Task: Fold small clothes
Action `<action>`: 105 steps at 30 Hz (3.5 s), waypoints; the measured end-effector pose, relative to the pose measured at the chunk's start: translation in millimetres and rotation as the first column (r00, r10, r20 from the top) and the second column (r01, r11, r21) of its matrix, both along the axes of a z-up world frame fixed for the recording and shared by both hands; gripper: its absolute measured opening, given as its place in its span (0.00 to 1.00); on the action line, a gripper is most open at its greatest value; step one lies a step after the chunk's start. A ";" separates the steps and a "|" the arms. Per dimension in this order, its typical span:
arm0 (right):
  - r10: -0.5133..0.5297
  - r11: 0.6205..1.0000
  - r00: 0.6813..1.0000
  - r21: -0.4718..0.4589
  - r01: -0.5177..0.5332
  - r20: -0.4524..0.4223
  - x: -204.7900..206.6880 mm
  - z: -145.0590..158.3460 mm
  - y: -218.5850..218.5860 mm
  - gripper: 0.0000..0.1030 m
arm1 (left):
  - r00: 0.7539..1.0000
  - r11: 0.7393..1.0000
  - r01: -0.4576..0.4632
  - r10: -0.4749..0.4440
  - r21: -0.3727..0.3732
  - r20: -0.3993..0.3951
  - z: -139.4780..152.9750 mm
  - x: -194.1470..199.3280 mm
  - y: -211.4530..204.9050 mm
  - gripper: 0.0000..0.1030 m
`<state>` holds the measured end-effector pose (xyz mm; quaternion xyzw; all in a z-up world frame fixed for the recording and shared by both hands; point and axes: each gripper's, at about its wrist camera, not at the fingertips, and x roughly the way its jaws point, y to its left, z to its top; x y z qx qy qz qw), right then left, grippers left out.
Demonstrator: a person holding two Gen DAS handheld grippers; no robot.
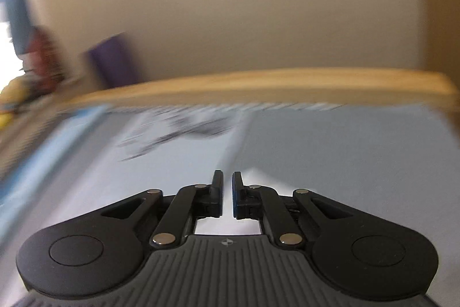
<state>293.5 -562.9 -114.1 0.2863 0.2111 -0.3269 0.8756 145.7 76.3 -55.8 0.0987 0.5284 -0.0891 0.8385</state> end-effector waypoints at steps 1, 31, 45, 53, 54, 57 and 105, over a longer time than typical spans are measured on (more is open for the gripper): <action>0.066 0.998 0.998 0.011 -0.066 0.018 0.9 9.0 14.5 0.11 | 1.000 1.000 -0.007 0.008 -0.006 0.005 1.6 0.3 0.6 0.11; 0.779 0.605 0.627 0.289 -0.742 -0.019 -47.1 54.5 319.1 0.09 | 0.938 0.995 -0.054 0.078 -0.079 0.337 45.4 49.2 -18.7 0.06; 0.700 0.652 0.713 0.446 -0.613 -0.044 -15.3 26.7 268.3 0.12 | 0.937 0.993 -0.113 0.113 -0.020 0.330 -44.4 329.4 -115.2 0.15; 0.714 0.645 0.697 0.451 -0.617 -0.069 -3.0 16.3 276.2 0.12 | 0.962 0.988 -0.151 0.150 -0.013 0.229 -96.8 392.7 -111.8 0.22; 0.721 0.641 0.689 0.449 -0.623 -0.072 -1.3 16.3 279.4 0.13 | 0.960 0.988 -0.151 0.150 -0.014 0.238 -95.2 392.3 -107.6 0.05; 0.728 0.643 0.682 0.422 -0.639 -0.074 1.2 20.3 285.1 0.12 | 0.943 0.981 -0.187 0.194 -0.053 0.271 -72.5 375.4 -74.9 0.04; 0.809 0.587 0.546 0.248 -0.771 -0.219 -16.1 34.6 359.3 0.13 | 0.436 0.461 -0.886 0.868 -0.057 0.237 -77.1 -56.3 459.1 0.14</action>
